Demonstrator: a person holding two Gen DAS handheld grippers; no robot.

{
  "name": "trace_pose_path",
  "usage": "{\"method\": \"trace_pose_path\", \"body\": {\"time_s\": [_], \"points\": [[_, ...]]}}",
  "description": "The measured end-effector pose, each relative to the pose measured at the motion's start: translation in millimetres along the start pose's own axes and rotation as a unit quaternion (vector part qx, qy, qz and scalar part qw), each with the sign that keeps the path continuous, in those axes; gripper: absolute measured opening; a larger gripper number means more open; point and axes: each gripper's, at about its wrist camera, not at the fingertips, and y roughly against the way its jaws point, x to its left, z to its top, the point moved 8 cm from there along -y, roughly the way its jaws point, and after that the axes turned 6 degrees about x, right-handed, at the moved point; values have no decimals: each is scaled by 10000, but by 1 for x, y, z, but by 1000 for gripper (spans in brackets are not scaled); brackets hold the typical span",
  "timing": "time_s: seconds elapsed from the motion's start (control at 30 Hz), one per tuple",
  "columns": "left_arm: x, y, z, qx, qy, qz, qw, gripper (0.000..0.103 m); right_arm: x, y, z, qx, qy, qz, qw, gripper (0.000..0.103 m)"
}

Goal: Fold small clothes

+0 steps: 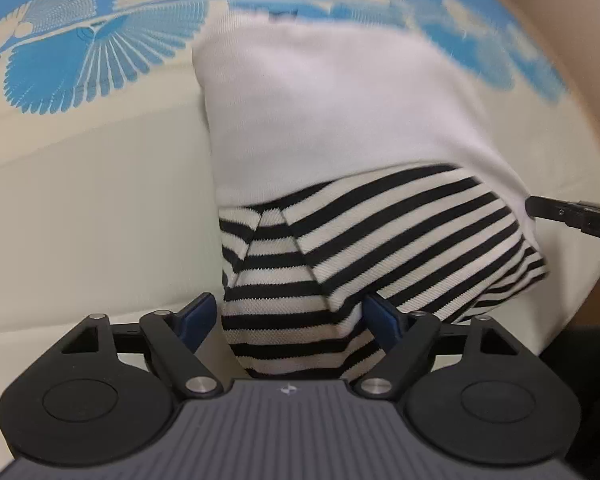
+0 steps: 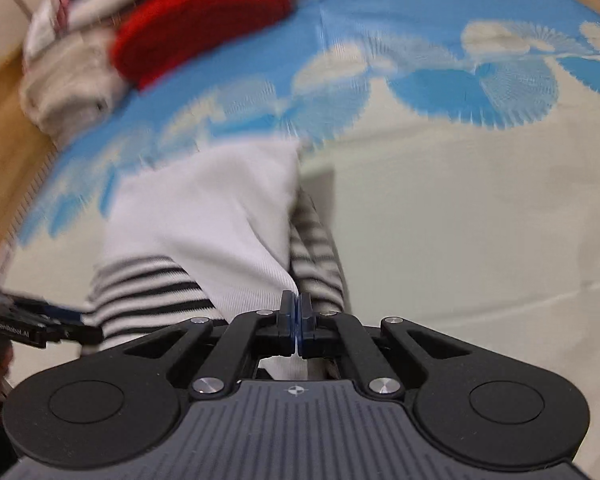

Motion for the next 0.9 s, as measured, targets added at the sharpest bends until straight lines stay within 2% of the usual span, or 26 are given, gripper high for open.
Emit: {"method": "trace_pose_path", "body": {"time_s": [0.03,0.1,0.23,0.3,0.4,0.47,0.5,0.53,0.6,0.67,0.77,0.87,0.9], "points": [[-2,-4,-1,43,-29,-6,10000,86,2,-11,-5,202,98,-150,9996,0],[-3,-7,-4,98,-96,-28,9999,86,8,-20,-6,298,239,-315,9988,0],[-3,-8,-7,114,-197,-43,9997,87,10,-16,5,57,165,-333,9993,0],[-2,-8,-7,128,-151,-107,9997,87,8,-20,7,115,73,-347,9993,0],[6,-1,0,83,131,-408,9990,86,9,-16,12,-81,-11,-307,9995,3],[17,12,9,-191,527,-720,9958,86,6,-8,19,-309,-292,-83,9991,24],[24,17,14,-353,731,-831,9932,86,4,-5,21,-410,-455,25,9981,57],[31,20,18,-490,927,-897,9904,86,2,-2,24,-513,-573,96,9970,75],[46,18,24,-646,1396,-1064,9824,86,2,-5,26,-492,-684,217,9962,76],[55,7,27,-613,1773,-1300,9736,86,3,-18,24,-186,-765,285,9965,75],[58,-13,31,-487,2036,-1600,9647,86,7,-44,16,338,-655,47,9973,75],[50,-20,39,-590,1962,-1717,9636,85,10,-55,21,445,-675,-17,9967,74],[50,-24,42,-575,1970,-1669,9644,83,12,-57,23,431,-717,64,9965,63]]}}
